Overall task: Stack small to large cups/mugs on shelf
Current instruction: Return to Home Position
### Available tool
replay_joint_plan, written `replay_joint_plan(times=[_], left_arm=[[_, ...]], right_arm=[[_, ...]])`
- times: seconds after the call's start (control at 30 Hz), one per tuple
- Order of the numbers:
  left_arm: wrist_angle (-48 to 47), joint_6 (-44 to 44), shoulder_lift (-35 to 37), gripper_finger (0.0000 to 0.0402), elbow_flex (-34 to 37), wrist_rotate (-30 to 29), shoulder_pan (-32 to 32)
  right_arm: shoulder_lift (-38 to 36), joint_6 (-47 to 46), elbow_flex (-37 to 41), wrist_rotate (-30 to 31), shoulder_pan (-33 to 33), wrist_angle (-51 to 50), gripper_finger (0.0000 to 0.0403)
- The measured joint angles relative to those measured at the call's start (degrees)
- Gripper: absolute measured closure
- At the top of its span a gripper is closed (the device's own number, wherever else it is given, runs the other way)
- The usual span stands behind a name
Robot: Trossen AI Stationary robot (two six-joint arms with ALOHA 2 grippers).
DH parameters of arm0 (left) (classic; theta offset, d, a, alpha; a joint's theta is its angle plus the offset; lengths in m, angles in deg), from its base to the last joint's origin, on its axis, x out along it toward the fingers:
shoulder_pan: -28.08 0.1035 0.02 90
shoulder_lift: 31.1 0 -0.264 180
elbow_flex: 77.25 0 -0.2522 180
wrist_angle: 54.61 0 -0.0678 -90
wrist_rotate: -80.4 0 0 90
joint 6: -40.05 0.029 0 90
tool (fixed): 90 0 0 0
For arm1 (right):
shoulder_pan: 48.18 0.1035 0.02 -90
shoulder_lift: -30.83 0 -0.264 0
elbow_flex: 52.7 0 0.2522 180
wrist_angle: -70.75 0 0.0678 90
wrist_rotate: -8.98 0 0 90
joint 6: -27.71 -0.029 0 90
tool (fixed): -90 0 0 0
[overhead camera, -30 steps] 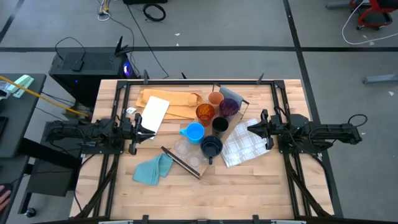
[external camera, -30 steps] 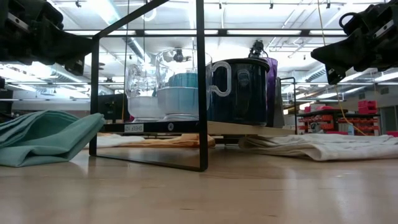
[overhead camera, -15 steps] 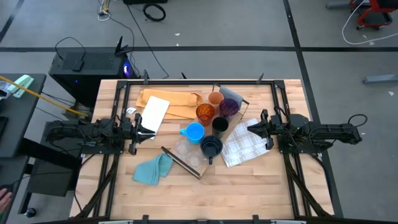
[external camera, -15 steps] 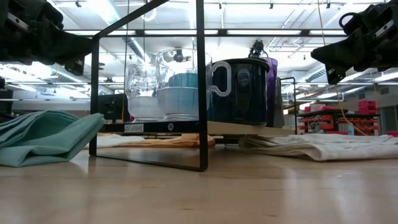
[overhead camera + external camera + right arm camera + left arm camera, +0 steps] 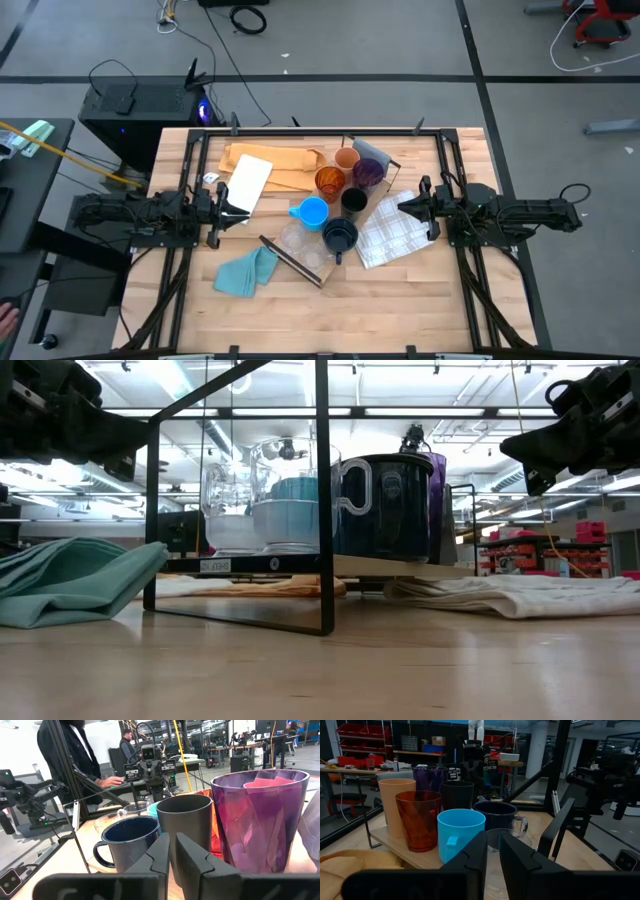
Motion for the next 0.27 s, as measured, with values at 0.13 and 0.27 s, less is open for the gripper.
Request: replay_joint_plan(times=[0.13,0.27], left_arm=[[-0.01,-0.02,0.0,0.034,-0.02,0.0,0.0],[-0.01,-0.01,-0.01,0.0338,-0.01,0.0,0.0]], right_arm=[[0.0,0.0,0.0,0.0,0.01,0.02,0.0366],[0.0,0.0,0.0,-0.01,0.0,0.0,0.0366]])
